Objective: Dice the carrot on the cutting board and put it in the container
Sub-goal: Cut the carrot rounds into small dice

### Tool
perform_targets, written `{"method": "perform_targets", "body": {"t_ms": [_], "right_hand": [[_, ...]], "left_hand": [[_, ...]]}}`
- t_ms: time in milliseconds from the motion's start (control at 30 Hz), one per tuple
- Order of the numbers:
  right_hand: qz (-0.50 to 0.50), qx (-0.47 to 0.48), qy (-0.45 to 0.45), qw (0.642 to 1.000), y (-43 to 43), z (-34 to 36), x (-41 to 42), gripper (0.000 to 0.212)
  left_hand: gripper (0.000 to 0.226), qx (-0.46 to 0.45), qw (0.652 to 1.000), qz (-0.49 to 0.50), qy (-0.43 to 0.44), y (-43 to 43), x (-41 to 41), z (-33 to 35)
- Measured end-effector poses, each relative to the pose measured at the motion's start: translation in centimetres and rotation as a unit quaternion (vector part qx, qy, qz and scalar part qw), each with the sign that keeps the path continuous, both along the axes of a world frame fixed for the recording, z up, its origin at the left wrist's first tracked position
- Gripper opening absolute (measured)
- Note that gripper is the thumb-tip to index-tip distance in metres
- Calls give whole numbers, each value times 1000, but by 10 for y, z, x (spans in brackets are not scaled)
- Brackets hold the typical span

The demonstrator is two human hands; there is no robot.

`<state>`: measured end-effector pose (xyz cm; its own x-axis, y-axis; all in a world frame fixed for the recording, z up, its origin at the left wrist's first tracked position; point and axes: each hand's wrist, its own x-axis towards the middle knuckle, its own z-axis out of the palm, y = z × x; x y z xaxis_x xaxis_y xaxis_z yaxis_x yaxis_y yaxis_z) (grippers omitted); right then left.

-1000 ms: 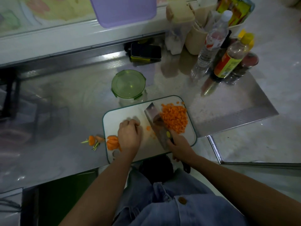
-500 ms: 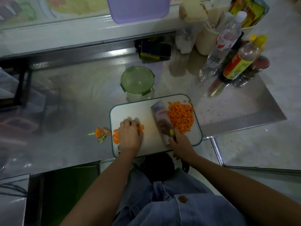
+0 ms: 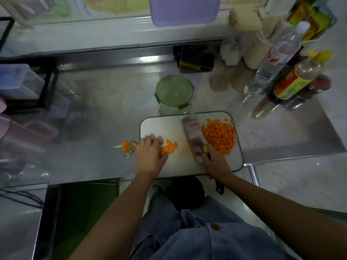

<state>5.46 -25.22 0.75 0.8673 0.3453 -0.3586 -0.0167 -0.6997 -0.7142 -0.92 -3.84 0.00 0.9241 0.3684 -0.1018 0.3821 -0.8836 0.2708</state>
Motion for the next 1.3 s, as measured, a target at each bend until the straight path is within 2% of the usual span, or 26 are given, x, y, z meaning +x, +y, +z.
{"method": "perform_targets", "body": {"t_ms": [100,267,600,700,833,933,1067,1133,1200,1300], "right_hand": [[-51,31,15,998,4,3,4,17],[-29,50,59,997,22,1,1,6],[-60,59,99,992,25,0,1,25],[-64,61,109,990,23,-1,1,23],[-92,87,105,986,21,3,0,16],[-121,112,84,983,18,6,3,8],[-132,108,72,983,12,8,10,18],[-125,103,69,984,8,9,10,20],[-117,95,64,986,4,7,8,18],[-102,88,62,989,2,3,4,17]], "left_hand": [[42,5,1000,15,6,5,-5,-1],[43,36,999,-6,8,-3,1,4],[34,28,999,-44,10,-6,13,0],[26,18,998,-57,-3,-5,15,-2],[6,-84,995,-28,-42,1,15,-2],[11,-158,984,-42,-69,2,16,4],[18,-256,958,-132,8,-14,31,15],[21,-216,959,-178,45,-29,39,10],[27,-151,972,-170,64,-43,45,4],[25,-42,985,-167,13,-57,46,11]]}}
